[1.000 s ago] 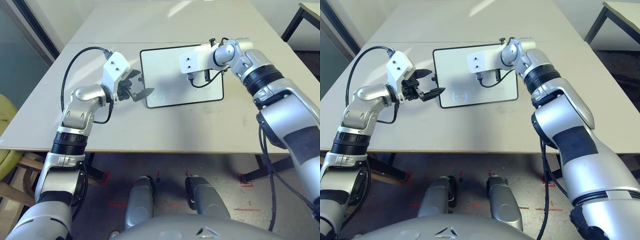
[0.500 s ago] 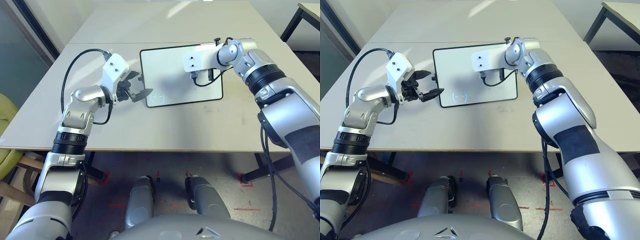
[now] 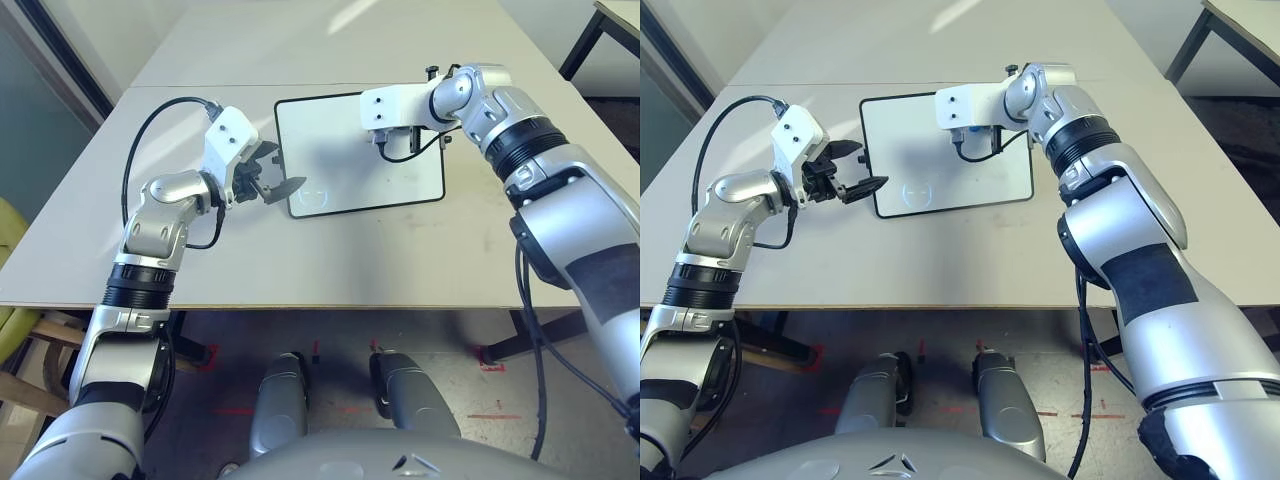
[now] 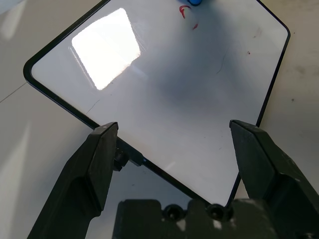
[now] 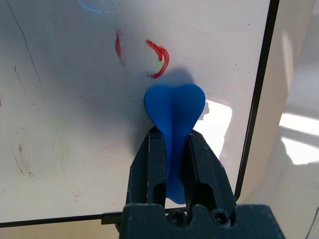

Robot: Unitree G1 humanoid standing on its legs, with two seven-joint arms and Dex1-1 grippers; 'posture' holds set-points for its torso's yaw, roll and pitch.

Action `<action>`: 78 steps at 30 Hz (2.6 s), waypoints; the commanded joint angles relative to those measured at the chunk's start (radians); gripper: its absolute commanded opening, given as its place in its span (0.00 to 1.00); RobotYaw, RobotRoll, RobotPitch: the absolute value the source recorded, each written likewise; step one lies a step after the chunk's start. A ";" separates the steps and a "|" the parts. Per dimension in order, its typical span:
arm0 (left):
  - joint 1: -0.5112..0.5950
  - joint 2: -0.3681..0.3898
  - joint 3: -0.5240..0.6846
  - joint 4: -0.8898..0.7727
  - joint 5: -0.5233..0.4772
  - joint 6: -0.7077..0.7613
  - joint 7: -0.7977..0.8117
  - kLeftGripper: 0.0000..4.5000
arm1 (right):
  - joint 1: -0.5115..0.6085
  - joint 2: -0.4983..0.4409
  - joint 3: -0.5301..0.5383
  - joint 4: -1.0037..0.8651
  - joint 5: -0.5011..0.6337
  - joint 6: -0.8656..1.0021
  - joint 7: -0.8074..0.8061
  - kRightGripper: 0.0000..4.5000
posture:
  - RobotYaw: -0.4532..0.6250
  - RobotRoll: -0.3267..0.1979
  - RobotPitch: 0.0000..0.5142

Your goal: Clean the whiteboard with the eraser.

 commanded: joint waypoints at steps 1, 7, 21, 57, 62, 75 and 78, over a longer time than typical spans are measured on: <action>0.020 0.004 0.004 -0.004 0.003 0.004 -0.001 1.00 | 0.005 0.020 0.014 0.016 -0.009 -0.007 0.003 0.06 | 0.34 0.62 0.23; 0.027 0.003 0.006 -0.016 0.002 0.011 0.004 1.00 | 0.006 0.038 0.016 0.008 -0.011 -0.016 0.003 0.06 | 0.34 0.62 0.24; 0.030 -0.002 0.004 -0.025 0.001 0.019 0.011 1.00 | 0.020 0.086 0.017 -0.017 -0.003 -0.030 0.020 0.06 | 0.34 0.62 0.24; 0.011 -0.006 0.000 -0.020 0.004 0.025 0.008 1.00 | 0.044 -0.009 0.044 -0.016 -0.037 -0.023 0.026 0.06 | 0.33 0.62 0.22; 0.014 -0.004 0.002 -0.024 0.003 0.028 0.009 1.00 | 0.052 0.012 0.045 -0.035 -0.031 -0.027 0.041 0.06 | 0.34 0.62 0.23; 0.021 -0.004 0.004 -0.030 0.002 0.030 0.011 1.00 | 0.077 0.053 0.042 -0.095 -0.020 -0.021 0.067 0.06 | 0.34 0.62 0.24; 0.022 -0.004 0.004 -0.032 0.002 0.030 0.012 1.00 | 0.089 0.065 0.040 -0.116 -0.016 -0.016 0.076 0.06 | 0.34 0.62 0.24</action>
